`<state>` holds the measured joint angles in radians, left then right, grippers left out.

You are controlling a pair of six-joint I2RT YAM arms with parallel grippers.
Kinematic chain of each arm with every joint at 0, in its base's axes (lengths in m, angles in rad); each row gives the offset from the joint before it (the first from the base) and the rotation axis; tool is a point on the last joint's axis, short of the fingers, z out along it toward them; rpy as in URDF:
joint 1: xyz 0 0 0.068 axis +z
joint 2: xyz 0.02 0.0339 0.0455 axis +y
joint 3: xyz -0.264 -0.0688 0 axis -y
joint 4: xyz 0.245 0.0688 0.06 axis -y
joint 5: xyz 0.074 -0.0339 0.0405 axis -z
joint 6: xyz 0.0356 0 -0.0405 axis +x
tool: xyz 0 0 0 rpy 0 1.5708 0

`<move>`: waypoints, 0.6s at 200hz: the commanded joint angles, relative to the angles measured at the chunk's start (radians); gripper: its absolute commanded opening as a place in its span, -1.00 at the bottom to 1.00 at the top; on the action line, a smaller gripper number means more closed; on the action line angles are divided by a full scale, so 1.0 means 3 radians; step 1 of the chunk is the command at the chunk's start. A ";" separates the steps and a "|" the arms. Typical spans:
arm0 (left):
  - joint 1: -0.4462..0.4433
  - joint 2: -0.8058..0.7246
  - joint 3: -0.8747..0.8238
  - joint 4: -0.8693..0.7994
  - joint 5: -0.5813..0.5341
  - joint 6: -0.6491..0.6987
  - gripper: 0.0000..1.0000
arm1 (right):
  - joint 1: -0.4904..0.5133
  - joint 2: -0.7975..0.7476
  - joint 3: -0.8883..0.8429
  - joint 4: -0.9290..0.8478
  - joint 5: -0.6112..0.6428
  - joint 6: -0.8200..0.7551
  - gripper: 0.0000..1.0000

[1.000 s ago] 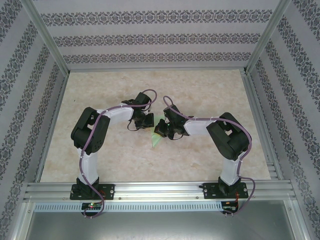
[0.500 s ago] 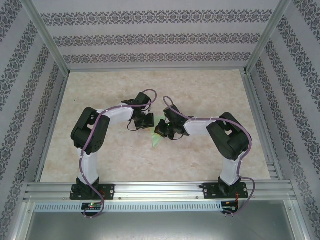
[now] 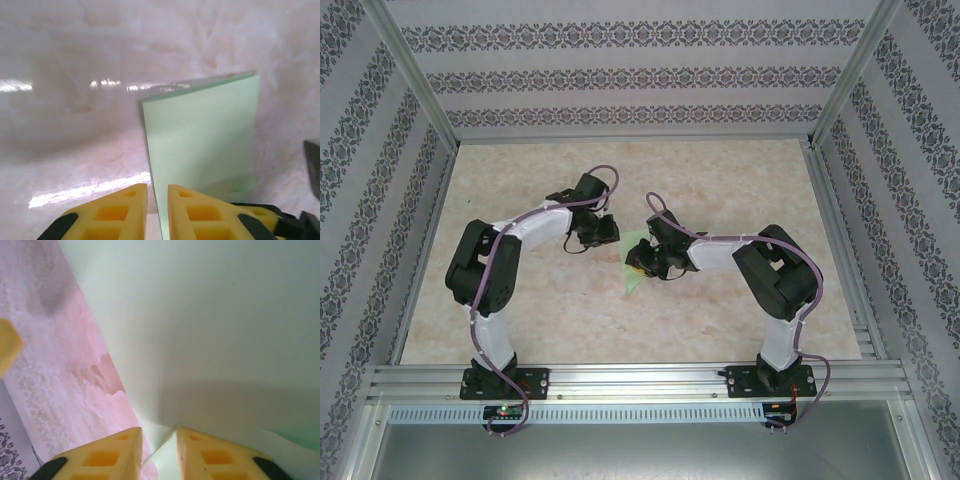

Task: Fold a paper plane with a square sheet of paper (pick it up from the middle)
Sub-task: Third fold the triangle at the center of the table.

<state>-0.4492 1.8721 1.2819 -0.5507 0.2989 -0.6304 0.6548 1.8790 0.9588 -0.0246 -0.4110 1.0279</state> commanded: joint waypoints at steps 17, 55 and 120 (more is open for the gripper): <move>0.0035 -0.0234 -0.0141 -0.0018 0.0012 -0.0008 -0.60 | 0.0015 0.0077 -0.0017 -0.0152 0.0090 -0.0003 -0.29; 0.0032 -0.0294 -0.0302 0.0202 0.0318 -0.0043 -0.65 | 0.0014 0.0085 -0.0039 -0.0114 0.0061 0.0001 -0.31; -0.0135 -0.0151 -0.0461 0.0373 0.0578 -0.0070 -0.90 | 0.0002 0.0082 -0.0045 -0.0060 0.0006 -0.0043 -0.79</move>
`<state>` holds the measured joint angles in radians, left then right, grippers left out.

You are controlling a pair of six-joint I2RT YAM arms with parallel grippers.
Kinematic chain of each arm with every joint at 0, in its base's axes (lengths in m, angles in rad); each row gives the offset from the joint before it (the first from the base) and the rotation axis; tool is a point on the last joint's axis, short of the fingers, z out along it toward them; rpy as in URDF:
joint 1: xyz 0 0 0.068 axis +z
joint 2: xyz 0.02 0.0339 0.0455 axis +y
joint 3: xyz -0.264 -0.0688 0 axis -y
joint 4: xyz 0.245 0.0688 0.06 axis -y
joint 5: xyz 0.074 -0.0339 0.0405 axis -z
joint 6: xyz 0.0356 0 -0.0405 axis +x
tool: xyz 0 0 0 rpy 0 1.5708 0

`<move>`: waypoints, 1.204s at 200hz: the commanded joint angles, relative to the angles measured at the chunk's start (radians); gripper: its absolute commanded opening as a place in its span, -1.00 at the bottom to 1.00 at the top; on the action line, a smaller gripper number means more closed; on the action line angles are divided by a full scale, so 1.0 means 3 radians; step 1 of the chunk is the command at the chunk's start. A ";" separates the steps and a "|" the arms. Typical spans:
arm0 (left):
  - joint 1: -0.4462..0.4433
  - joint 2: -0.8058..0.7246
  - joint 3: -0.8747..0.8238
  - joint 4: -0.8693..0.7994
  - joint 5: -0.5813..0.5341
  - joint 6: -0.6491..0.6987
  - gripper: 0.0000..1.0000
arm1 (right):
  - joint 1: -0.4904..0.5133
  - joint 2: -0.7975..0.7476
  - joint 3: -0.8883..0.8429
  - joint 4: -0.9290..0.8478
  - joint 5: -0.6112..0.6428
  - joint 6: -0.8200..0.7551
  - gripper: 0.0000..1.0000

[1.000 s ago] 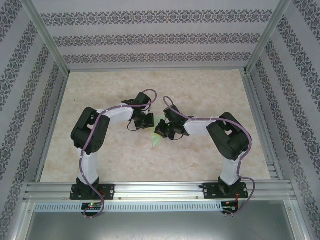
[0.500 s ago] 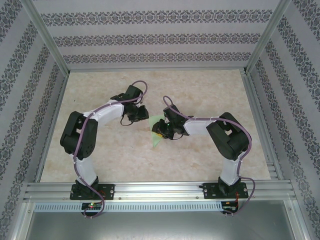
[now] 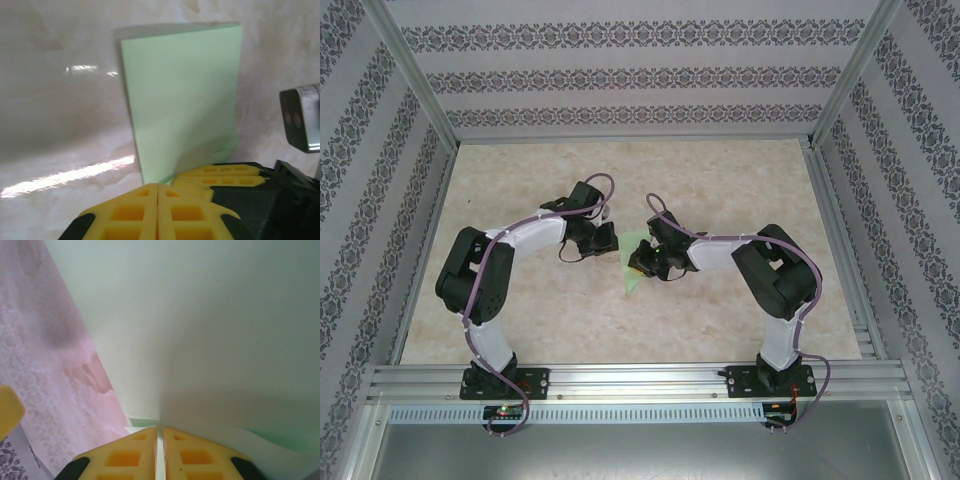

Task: Fold a paper plane with a square sheet of paper (pick it up from the middle)
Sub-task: Third fold the triangle at the center of the table.

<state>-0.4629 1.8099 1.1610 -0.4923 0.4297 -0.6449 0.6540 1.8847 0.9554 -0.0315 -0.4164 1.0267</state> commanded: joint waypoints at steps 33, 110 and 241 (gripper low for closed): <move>-0.0123 0.0181 -0.0021 0.0214 0.0174 -0.0023 -0.94 | 0.0006 0.0023 -0.0042 0.0040 0.0000 -0.0092 -0.80; -0.0256 0.0303 -0.0101 0.0220 0.0245 -0.0039 -1.00 | -0.0007 0.0037 -0.0071 0.0161 -0.0048 -0.0051 -0.92; -0.0275 0.0402 -0.0173 0.0112 0.0018 -0.0034 -1.00 | -0.0014 0.0048 -0.0091 0.0156 -0.0044 -0.0020 -0.96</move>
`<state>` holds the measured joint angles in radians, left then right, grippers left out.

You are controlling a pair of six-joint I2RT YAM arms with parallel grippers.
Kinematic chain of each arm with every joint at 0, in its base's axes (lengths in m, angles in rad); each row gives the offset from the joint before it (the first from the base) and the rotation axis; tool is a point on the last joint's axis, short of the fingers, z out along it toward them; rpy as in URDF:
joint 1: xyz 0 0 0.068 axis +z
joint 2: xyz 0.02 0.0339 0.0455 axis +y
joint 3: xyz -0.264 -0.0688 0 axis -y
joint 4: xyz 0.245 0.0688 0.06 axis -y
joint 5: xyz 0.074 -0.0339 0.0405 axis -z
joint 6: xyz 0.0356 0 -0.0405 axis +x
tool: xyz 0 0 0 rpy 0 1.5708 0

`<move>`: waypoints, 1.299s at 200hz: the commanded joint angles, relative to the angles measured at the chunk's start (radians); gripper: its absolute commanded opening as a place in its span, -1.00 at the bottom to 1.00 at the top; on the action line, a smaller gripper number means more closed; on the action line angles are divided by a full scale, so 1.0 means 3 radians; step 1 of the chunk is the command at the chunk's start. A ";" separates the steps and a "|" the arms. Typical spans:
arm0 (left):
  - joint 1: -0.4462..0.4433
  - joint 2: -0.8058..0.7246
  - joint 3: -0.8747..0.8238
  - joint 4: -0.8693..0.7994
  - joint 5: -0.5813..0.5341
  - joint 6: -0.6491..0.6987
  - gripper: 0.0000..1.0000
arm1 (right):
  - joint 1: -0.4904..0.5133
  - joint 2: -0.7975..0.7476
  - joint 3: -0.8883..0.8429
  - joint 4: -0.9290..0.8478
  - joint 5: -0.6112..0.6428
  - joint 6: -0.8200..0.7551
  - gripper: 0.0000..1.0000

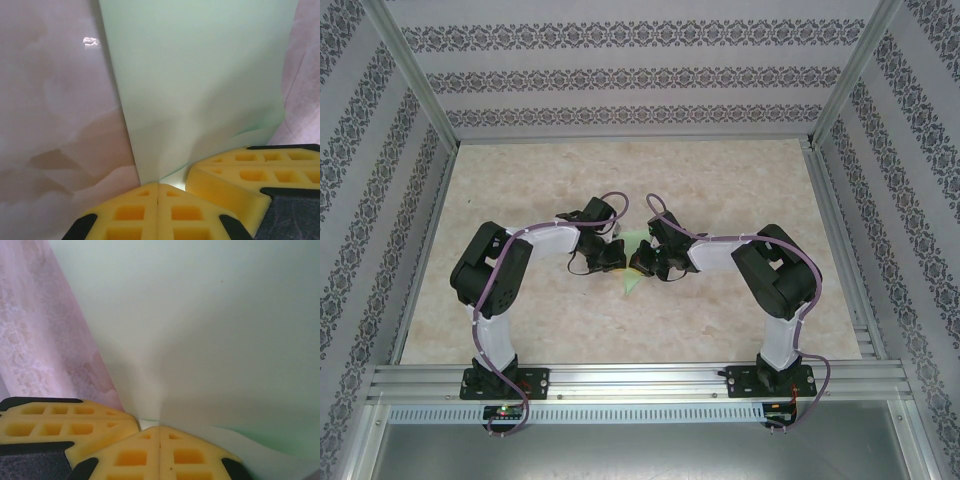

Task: Fold a paper plane with a square sheet of paper (pick it up from the middle)
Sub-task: Third fold the triangle at the center of the table.

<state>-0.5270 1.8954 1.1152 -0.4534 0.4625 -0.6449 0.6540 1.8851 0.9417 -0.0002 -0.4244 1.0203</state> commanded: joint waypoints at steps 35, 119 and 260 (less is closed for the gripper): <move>-0.0063 0.0127 -0.0021 -0.0105 -0.0199 -0.0010 -1.00 | -0.0038 -0.0090 -0.0061 0.0219 -0.0125 -0.0016 -0.92; -0.0064 0.0136 -0.0056 -0.0184 -0.0347 -0.0020 -1.00 | -0.0141 -0.0633 -0.0444 0.0241 -0.0076 -0.0225 -0.91; -0.0064 0.0046 0.0042 -0.0259 -0.0484 -0.0059 -1.00 | -0.0151 -0.0172 -0.0348 0.0492 -0.0358 -0.0307 -0.89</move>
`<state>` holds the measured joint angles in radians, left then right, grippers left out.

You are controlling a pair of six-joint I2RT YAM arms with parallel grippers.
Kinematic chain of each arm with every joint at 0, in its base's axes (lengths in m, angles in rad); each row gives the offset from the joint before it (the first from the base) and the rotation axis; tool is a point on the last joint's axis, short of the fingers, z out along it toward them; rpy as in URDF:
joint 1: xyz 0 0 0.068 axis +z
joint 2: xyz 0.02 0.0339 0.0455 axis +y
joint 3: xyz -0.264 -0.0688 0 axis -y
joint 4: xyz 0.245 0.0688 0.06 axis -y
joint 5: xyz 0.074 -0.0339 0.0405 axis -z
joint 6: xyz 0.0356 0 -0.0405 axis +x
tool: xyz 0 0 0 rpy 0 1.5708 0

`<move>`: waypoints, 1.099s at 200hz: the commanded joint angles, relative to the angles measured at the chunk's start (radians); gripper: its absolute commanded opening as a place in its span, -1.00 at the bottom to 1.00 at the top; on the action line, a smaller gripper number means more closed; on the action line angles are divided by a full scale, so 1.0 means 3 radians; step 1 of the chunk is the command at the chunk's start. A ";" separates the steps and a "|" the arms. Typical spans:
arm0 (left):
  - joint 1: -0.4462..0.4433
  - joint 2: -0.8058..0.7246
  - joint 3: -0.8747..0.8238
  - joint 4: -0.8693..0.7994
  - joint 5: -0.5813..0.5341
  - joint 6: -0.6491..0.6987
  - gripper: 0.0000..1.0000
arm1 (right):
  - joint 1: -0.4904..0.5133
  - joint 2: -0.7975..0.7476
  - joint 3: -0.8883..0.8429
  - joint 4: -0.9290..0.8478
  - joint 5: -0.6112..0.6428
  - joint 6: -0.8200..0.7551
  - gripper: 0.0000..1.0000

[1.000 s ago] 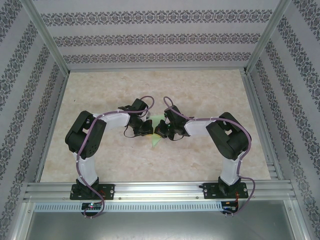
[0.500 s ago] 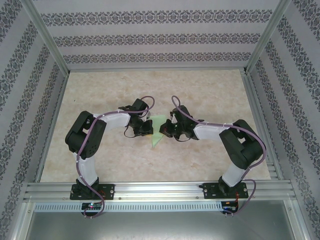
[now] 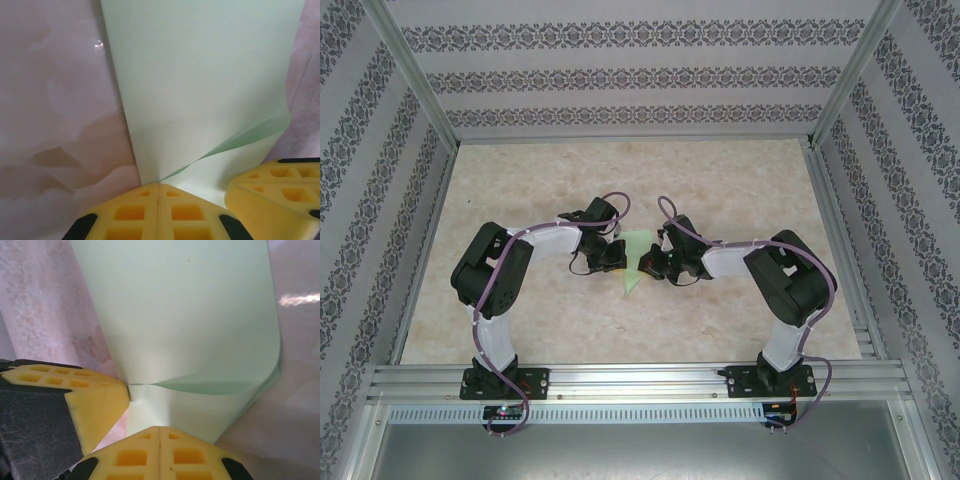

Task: Fold a paper plane with a square sheet of paper (pick it up from the middle)
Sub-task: Third fold the triangle at the center of the table.

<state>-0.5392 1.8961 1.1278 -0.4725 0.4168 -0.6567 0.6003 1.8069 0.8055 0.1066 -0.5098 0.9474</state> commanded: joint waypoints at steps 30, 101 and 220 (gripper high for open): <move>-0.0026 0.0031 0.0066 -0.0212 -0.0340 -0.0002 -1.00 | 0.0024 0.0154 0.0115 0.0143 -0.0075 -0.0057 -0.86; -0.0033 -0.0342 -0.0055 0.0190 0.0166 -0.0011 -0.94 | 0.0030 0.0178 0.0153 -0.0091 0.0089 -0.0040 -0.85; -0.0110 -0.0002 -0.0129 0.0065 -0.0023 0.0039 -1.00 | 0.0021 -0.0147 0.0094 0.0260 -0.0024 0.0006 -0.81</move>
<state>-0.5610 1.8759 1.0992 -0.4362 0.4469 -0.6563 0.6018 1.8370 0.8360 0.1123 -0.5102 0.9512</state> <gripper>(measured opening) 0.054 0.088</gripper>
